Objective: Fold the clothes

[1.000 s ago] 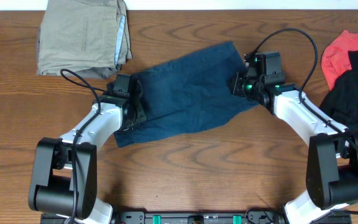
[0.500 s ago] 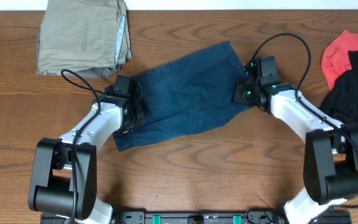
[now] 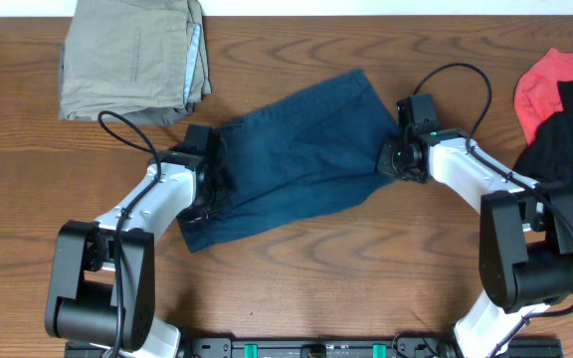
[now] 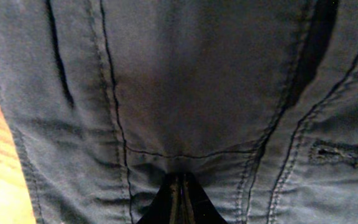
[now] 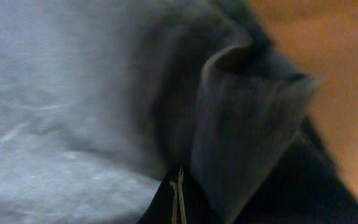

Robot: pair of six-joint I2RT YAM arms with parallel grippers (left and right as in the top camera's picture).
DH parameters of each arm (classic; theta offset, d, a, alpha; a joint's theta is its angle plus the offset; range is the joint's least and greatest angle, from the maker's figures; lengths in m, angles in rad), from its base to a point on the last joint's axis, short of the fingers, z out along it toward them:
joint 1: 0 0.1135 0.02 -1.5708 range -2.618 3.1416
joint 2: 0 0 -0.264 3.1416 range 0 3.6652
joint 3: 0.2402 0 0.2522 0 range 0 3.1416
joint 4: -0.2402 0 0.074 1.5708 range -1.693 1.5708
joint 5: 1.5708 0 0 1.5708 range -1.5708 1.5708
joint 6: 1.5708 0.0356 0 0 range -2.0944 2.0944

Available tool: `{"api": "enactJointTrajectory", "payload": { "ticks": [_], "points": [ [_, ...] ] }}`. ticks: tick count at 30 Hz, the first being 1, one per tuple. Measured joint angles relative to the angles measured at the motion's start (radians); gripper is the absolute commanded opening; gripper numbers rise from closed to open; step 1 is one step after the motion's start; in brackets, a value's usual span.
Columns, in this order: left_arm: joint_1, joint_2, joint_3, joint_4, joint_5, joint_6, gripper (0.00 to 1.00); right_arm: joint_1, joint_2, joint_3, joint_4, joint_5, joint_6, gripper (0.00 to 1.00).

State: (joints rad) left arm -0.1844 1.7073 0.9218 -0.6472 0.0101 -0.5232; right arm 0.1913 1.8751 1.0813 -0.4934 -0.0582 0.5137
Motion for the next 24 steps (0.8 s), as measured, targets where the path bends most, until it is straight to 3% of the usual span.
{"api": "enactJointTrajectory", "payload": {
  "ticks": [9,16,19,24],
  "points": [
    [0.0,-0.029,-0.002,-0.047,-0.021,0.001,0.06,0.0,-0.083,-0.011,-0.231,0.146,0.117,0.01],
    [-0.013,-0.215,-0.005,-0.087,-0.037,0.022,0.06,0.027,-0.196,-0.012,-0.381,0.217,0.222,0.01],
    [-0.037,-0.309,-0.005,-0.084,-0.04,0.032,0.06,0.072,-0.258,-0.015,-0.341,0.238,0.194,0.01],
    [-0.059,-0.406,-0.005,-0.045,-0.04,0.034,0.06,0.169,-0.357,-0.013,-0.11,0.197,0.049,0.05]
  ]
}}
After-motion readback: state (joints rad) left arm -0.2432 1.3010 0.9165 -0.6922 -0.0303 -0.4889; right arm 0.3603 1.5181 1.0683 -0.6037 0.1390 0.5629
